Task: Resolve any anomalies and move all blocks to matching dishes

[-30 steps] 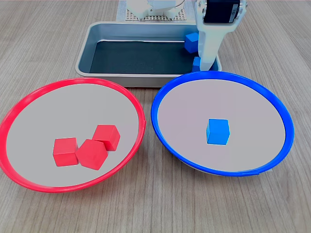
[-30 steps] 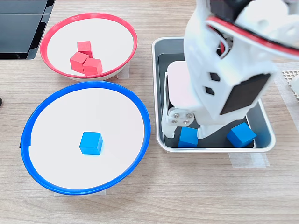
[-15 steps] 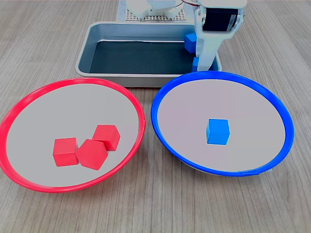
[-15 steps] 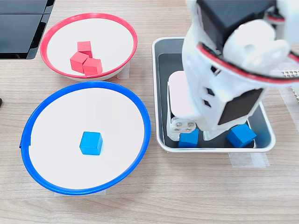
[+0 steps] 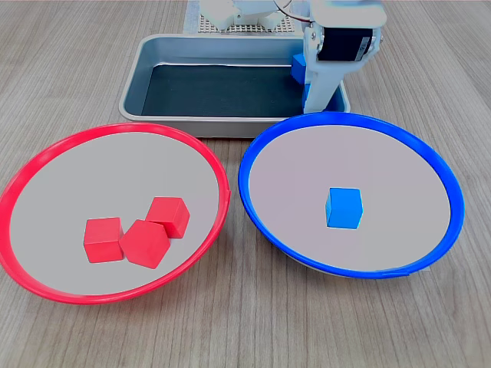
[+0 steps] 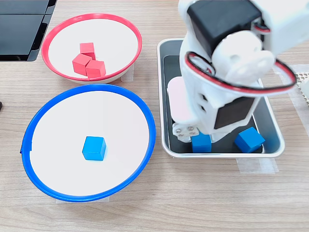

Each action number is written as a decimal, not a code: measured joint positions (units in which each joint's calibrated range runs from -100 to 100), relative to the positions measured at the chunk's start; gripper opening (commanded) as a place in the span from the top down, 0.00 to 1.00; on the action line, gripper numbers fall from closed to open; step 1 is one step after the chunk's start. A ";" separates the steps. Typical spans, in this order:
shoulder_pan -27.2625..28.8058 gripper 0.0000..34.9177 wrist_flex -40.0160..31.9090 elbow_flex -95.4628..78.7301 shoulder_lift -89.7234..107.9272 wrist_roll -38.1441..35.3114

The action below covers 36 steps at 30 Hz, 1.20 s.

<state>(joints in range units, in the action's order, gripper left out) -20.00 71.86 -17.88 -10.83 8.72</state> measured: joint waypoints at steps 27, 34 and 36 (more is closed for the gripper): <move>7.17 0.51 -2.94 33.67 -12.79 -12.01; 6.02 0.63 7.26 27.95 -4.52 -17.44; 6.19 0.62 12.32 23.87 0.68 -20.27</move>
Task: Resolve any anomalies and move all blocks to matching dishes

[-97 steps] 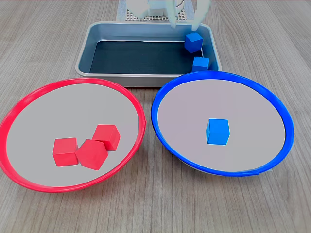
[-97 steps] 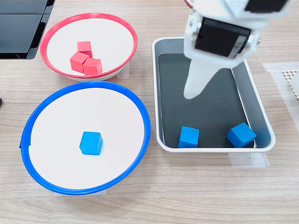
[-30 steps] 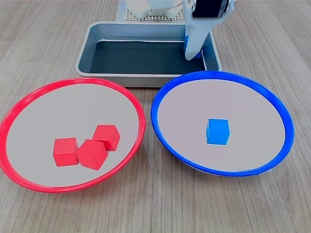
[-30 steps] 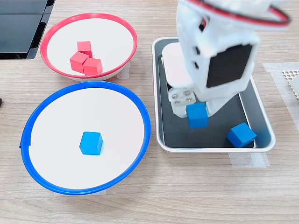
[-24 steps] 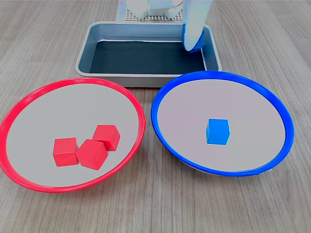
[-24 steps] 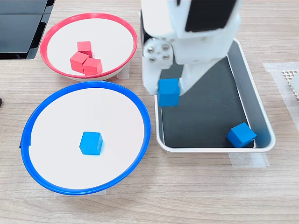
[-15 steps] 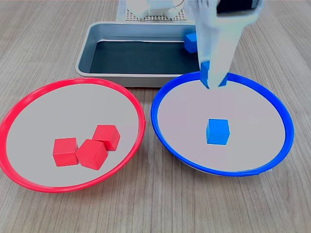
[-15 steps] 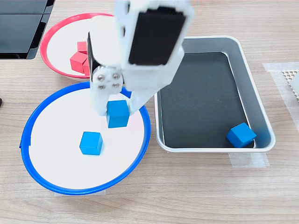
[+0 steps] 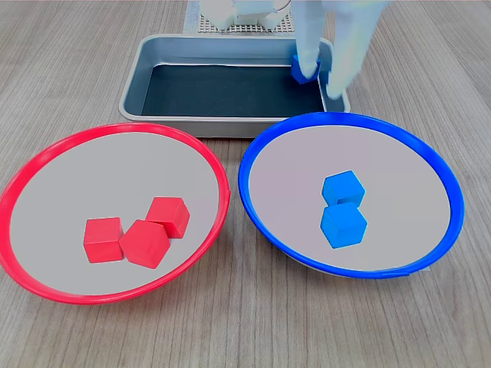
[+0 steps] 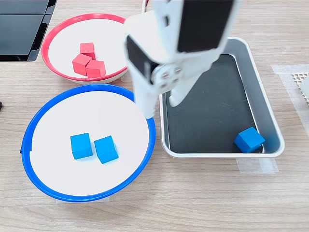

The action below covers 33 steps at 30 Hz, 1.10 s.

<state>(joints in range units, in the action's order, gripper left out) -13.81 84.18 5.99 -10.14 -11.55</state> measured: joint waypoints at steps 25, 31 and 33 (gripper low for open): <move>-3.36 0.48 -4.73 -42.29 17.39 -5.18; -5.93 0.46 -6.85 -44.65 15.94 -5.08; -5.93 0.46 -7.42 -45.46 15.60 -5.08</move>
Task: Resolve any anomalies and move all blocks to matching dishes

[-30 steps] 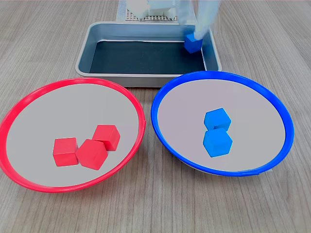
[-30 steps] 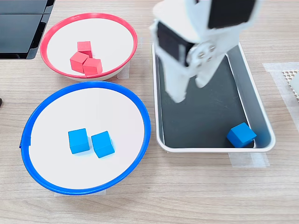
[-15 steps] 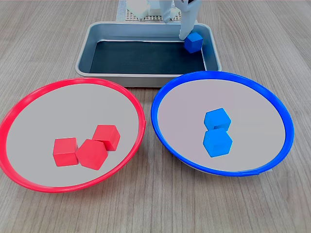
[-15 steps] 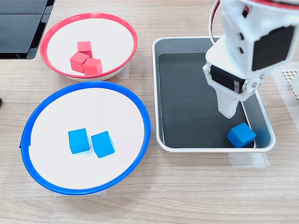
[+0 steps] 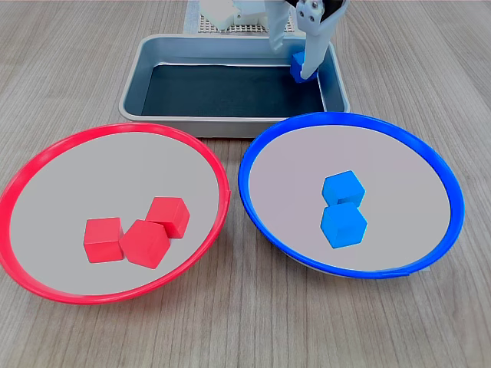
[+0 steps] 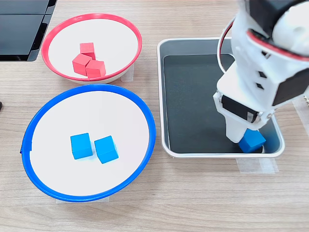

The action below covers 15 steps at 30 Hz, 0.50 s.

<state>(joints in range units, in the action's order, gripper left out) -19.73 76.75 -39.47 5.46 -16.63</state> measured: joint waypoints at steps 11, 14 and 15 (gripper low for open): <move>-3.01 0.47 -1.71 -1.27 -1.19 0.98; -3.19 0.50 -1.96 -1.27 -1.96 2.05; -3.54 0.50 -2.04 -1.27 -2.13 2.20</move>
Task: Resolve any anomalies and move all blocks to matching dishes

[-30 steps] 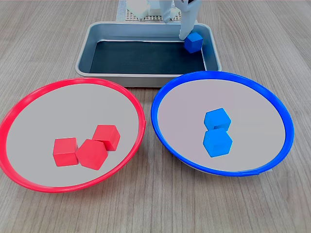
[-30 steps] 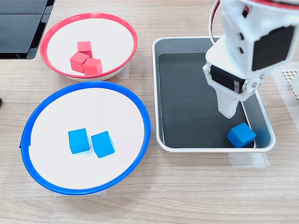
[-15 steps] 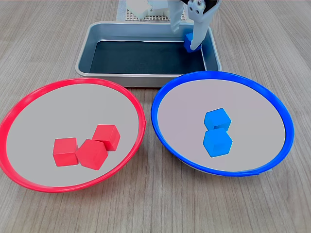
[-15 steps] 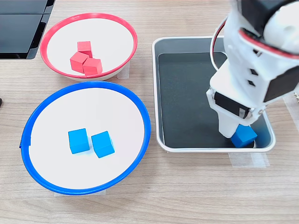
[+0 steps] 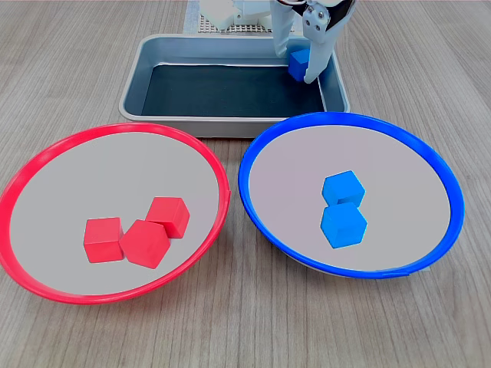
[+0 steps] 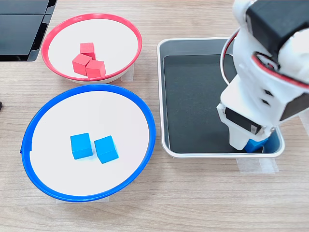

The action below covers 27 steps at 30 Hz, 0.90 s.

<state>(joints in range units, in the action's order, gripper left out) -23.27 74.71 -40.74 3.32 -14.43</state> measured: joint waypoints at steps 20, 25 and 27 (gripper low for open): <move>-0.35 0.49 -3.51 0.09 -0.43 10.99; -0.35 0.49 -4.16 0.64 -0.43 11.53; -0.97 0.48 -5.14 0.64 -0.43 10.06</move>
<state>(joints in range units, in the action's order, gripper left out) -24.25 69.58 -40.11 2.90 -4.37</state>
